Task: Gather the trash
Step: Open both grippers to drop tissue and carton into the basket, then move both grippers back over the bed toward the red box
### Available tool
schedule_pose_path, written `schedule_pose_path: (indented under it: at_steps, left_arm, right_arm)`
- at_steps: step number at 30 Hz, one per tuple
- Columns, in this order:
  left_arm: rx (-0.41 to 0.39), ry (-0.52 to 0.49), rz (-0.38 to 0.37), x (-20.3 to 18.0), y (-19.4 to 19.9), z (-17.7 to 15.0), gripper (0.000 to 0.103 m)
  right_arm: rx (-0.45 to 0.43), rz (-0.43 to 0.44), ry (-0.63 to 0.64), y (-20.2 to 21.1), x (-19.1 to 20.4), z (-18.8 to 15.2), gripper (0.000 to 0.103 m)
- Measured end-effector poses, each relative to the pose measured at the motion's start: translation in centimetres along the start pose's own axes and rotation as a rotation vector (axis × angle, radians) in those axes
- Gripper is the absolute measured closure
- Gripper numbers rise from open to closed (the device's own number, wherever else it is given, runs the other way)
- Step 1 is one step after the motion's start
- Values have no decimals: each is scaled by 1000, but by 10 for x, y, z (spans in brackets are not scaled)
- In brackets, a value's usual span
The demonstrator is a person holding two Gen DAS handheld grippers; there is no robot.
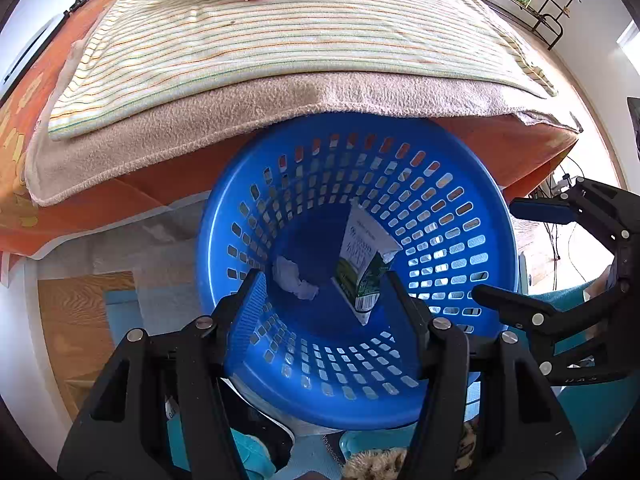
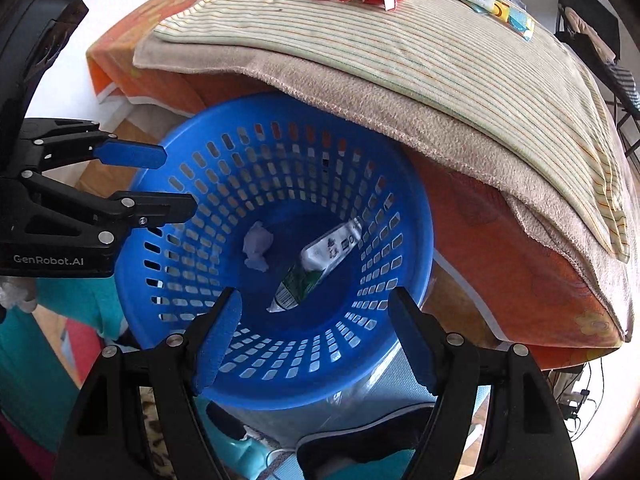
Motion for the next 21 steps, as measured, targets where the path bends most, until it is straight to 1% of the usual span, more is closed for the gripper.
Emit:
schedule_pose_path:
  at_steps: [13,21]
  left_arm:
    - [-52,20,37,9,18,8,42]
    - [-97,55,25,23,48,30,42]
  right_arm:
    - [-46,19,-29,12,-8,3,28]
    - [-71,53,-70,23,-17,12,27]
Point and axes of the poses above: each gripper's, at about its wrist camera, not at the fingertips, and y roughly against the way its jaws point, x to its left, z to its top, the point moved 2 cm from there along -y, roughly the way its jaws point, and after that the axes turned 15 degrees about x, right-handed, at the moved point
